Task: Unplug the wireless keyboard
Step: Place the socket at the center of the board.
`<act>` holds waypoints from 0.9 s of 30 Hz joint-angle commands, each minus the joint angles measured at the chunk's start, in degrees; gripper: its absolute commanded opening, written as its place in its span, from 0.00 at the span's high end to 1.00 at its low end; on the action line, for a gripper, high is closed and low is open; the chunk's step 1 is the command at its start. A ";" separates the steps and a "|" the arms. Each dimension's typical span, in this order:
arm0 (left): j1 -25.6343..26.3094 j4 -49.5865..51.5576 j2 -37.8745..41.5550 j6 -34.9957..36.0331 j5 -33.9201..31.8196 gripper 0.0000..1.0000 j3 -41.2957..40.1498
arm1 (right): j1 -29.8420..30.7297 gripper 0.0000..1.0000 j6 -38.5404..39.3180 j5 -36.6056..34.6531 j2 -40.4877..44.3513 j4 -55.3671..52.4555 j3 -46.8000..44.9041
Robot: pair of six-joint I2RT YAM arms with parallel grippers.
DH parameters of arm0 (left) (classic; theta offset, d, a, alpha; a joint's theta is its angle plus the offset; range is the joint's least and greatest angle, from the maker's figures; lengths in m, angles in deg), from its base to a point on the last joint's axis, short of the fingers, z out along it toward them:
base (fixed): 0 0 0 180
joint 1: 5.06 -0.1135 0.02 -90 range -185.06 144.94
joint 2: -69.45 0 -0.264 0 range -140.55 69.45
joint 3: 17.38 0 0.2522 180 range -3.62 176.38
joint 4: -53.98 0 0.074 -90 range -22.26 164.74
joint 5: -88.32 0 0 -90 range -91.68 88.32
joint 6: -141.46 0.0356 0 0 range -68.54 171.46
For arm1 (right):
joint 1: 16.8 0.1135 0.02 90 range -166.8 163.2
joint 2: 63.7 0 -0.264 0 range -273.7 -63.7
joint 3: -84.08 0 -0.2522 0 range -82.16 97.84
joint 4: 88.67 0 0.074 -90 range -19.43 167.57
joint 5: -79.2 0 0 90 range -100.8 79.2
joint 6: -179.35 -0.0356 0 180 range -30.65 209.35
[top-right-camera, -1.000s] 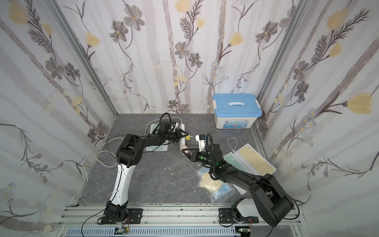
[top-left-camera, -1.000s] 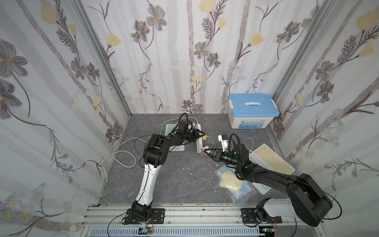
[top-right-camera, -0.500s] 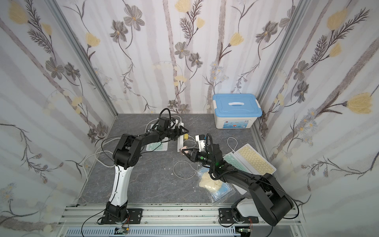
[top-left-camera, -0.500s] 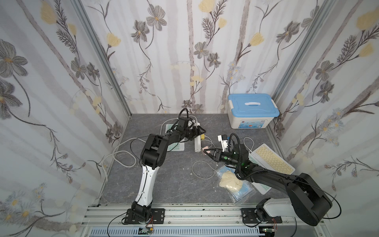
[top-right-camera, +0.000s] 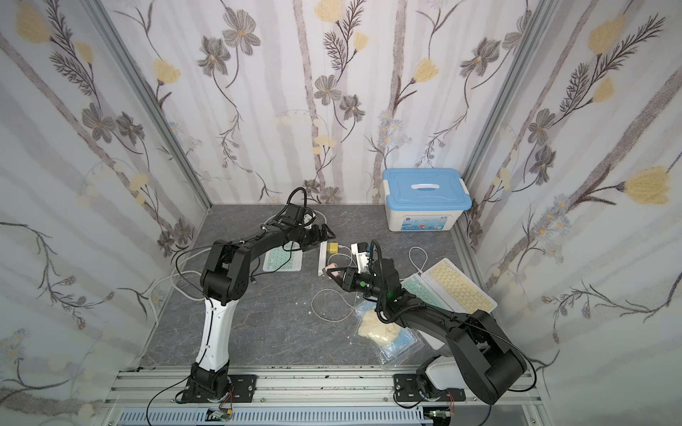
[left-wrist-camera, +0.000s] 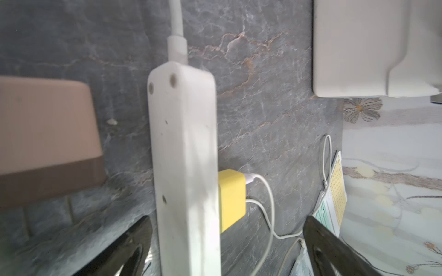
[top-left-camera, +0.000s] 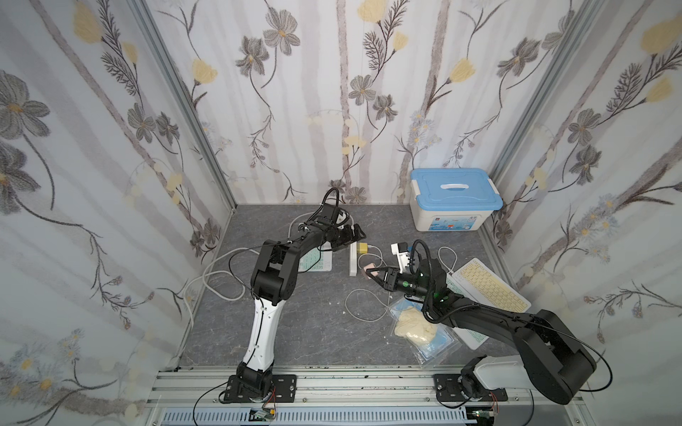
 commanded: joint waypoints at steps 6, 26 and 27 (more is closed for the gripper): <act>0.05 3.51 6.82 3.60 -4.08 0.00 -2.47 | -1.42 1.00 1.93 0.10 1.80 -1.49 1.37; 5.40 -11.10 11.99 1.50 -0.35 0.25 -21.02 | -4.26 1.00 5.54 1.47 2.31 -7.88 3.94; 5.41 -12.06 11.70 1.00 -0.24 0.25 -21.08 | -4.07 1.00 5.60 1.56 1.87 -7.86 4.16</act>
